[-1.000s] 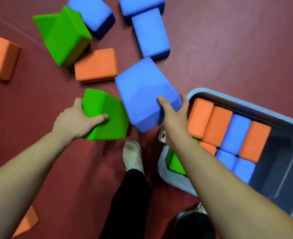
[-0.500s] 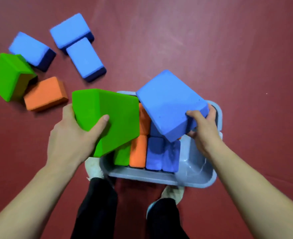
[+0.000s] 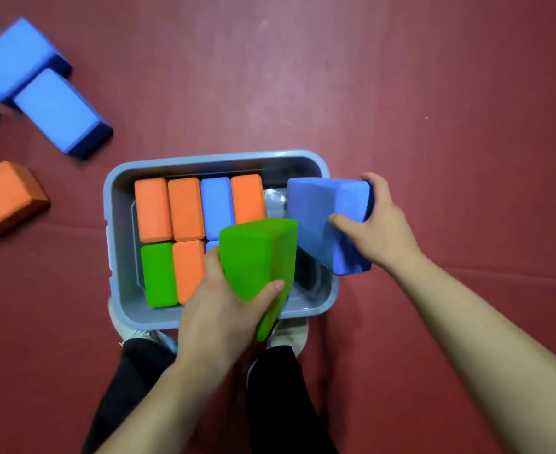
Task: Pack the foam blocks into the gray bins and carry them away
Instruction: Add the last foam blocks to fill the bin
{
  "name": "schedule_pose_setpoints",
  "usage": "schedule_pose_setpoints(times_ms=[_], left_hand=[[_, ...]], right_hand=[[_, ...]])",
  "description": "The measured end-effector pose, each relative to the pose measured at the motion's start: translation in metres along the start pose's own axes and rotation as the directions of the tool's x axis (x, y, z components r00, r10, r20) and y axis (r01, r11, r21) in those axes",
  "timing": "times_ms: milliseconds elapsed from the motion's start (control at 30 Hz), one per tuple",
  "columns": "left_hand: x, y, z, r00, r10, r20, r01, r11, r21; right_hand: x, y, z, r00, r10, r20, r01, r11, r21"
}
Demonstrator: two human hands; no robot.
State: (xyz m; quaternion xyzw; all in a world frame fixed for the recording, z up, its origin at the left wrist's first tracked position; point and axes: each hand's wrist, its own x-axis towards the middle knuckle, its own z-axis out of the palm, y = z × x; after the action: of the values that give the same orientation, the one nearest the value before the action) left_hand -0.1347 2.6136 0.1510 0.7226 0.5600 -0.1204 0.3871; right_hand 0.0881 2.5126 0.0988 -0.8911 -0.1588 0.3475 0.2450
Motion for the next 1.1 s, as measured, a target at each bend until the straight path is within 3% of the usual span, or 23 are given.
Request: schedule_pose_setpoints(times_ms=[267,500,733,867,1100], left_hand=[[-0.003,-0.013,0.038,0.998,-0.057,0.022,0.056,0.998,0.039],[-0.005,-0.008,0.063,0.994,-0.108,0.0,0.108,0.994,0.01],[0.014,0.028,0.092,0.992,-0.118,0.049,0.113,0.989,0.092],[0.01,0.023,0.084,0.985,-0.158,0.072,0.15,0.983,0.107],[-0.007,0.012,0.043,0.985,-0.173,-0.029,0.175,0.974,0.146]], right_hand=[[0.069,-0.036,0.034,0.995,-0.076,0.069,0.088,0.976,-0.201],[0.098,-0.049,0.087,0.993,-0.069,0.095,0.089,0.972,-0.219],[0.113,-0.035,0.12,0.99,-0.09,0.112,0.118,0.954,-0.276],[0.116,-0.033,0.117,0.99,-0.1,0.096,0.122,0.96,-0.251],[0.114,-0.032,0.107,0.991,-0.102,0.083,0.119,0.965,-0.232]])
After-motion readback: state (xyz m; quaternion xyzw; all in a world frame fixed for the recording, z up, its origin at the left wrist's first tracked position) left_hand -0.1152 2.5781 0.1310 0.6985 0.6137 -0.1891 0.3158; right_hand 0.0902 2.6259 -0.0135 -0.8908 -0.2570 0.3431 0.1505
